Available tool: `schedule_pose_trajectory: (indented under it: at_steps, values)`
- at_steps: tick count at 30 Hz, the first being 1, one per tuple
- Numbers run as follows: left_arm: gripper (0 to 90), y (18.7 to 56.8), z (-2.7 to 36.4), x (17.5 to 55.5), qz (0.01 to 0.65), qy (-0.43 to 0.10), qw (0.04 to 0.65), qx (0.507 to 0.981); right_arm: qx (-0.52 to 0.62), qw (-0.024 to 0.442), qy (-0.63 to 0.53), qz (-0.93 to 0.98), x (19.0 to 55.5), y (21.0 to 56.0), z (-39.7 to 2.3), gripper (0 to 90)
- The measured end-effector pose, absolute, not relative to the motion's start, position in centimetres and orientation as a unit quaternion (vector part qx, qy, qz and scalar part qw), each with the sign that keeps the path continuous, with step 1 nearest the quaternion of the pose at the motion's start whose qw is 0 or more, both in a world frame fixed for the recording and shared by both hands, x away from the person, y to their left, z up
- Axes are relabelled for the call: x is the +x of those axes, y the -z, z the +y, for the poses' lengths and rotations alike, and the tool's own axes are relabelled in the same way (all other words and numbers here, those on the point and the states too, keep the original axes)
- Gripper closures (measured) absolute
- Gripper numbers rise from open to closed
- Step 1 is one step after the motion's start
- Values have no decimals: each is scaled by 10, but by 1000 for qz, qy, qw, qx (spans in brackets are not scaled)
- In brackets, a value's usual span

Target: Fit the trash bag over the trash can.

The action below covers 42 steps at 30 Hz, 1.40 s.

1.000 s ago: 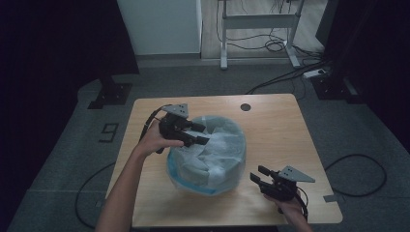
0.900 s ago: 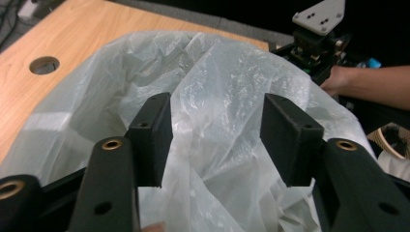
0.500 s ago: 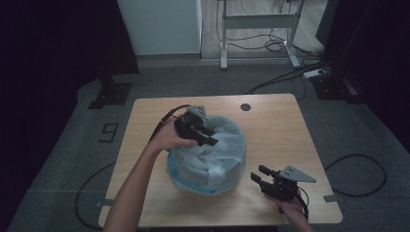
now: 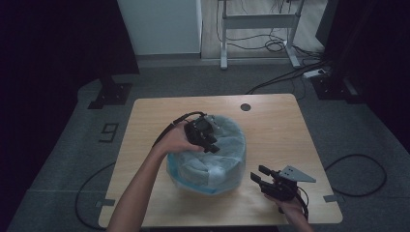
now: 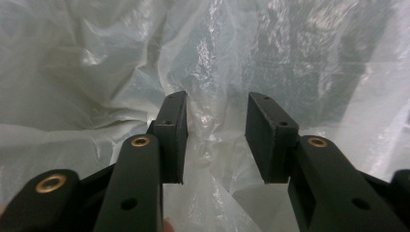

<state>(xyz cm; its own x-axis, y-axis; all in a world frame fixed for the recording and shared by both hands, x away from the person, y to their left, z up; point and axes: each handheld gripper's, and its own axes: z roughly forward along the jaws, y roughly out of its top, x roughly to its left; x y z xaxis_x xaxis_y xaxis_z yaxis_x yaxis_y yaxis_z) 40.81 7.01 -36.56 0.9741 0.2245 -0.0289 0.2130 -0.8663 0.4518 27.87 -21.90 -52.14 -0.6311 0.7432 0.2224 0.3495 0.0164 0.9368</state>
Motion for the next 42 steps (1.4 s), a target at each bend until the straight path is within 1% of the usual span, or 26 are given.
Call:
schedule_pose_trajectory:
  at_steps: [2,6,9,10,12,14,21,31,34,36,42]
  values:
    - [577,366,69,408,112,-13,225,968,395,170,-579,693,279,522,-219,481]
    - [531,363,73,406,110,-14,236,965,393,170,-579,694,279,521,-219,481]
    - [505,355,83,405,115,-13,264,957,394,171,-579,693,279,521,-219,481]
    - [504,355,83,405,115,-13,264,957,394,171,-579,693,279,521,-219,481]
    - [500,346,98,405,127,-16,290,948,394,171,-579,693,279,522,-219,481]
    - [499,345,106,405,134,-18,294,946,394,170,-579,693,279,522,-219,481]
    - [499,351,120,404,148,-20,274,950,391,170,-576,698,279,523,-215,480]
    - [495,358,117,405,147,-15,251,957,392,170,-576,697,279,523,-217,478]
    - [491,360,115,404,144,-22,247,958,393,170,-576,696,279,523,-218,476]
    - [476,359,115,402,142,-28,255,956,394,171,-576,696,279,523,-219,474]
    - [423,350,125,393,144,-51,310,938,397,174,-576,693,279,523,-222,471]
